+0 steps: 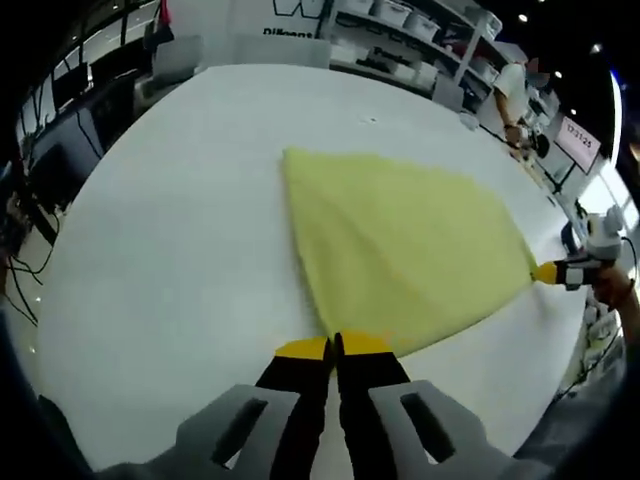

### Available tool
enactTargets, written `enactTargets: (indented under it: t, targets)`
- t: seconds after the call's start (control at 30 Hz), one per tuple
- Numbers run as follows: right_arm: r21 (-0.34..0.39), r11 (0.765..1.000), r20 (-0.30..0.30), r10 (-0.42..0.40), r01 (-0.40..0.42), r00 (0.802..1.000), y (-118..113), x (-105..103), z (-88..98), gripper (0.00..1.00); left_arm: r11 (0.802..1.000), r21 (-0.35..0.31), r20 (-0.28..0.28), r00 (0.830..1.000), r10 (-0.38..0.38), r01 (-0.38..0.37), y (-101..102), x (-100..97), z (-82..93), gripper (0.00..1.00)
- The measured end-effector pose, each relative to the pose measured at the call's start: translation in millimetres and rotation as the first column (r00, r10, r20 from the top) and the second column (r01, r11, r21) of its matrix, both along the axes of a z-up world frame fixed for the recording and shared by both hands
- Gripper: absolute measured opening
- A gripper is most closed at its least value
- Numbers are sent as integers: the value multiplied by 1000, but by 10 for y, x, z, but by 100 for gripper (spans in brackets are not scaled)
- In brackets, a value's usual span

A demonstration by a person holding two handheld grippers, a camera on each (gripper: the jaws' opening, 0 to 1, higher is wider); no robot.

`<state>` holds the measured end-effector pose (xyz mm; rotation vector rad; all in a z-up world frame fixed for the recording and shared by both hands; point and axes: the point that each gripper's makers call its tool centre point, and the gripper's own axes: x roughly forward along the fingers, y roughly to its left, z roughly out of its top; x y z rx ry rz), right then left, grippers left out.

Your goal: Fold the garment on the visible template until the final outline fits inside the template.

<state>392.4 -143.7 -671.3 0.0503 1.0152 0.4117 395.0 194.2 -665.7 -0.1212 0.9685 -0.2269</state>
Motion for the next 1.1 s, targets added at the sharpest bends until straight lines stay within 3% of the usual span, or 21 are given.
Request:
enactTargets:
  t: [0.2, 0.43, 0.63, 0.87, 0.97, 1.07, 1.1]
  targets:
    - [-12, 999, -18, 41, -41, 999, 19, -233, -17, 0, 998, 47, -12, 999, -51, 52, -5, -221, 5, 3]
    - [-26, 998, -24, 55, -56, 998, 22, -462, -16, 0, 997, 49, -20, 998, -53, 54, 23, -455, -11, 3]
    - [-28, 998, -13, 48, -49, 999, 22, -565, -36, 0, 999, 35, -14, 1000, -28, 28, 43, -472, -27, 3]
    - [-54, 997, 6, 53, -53, 999, 31, -521, -45, 0, 997, 78, 11, 1000, -19, 18, 108, -433, -43, 5]
    - [-67, 997, 99, 36, -30, 994, 14, -420, 138, 15, 996, 89, 68, 998, -3, -3, 113, -375, 63, 11]
    - [-42, 999, 138, 27, -21, 990, 79, -436, 336, 45, 998, 63, 139, 990, -4, -5, 44, -332, 266, 33]
    - [-36, 999, 177, 26, -20, 984, 114, -425, 449, 53, 999, 44, 162, 987, -5, -2, -2, -344, 370, 40]
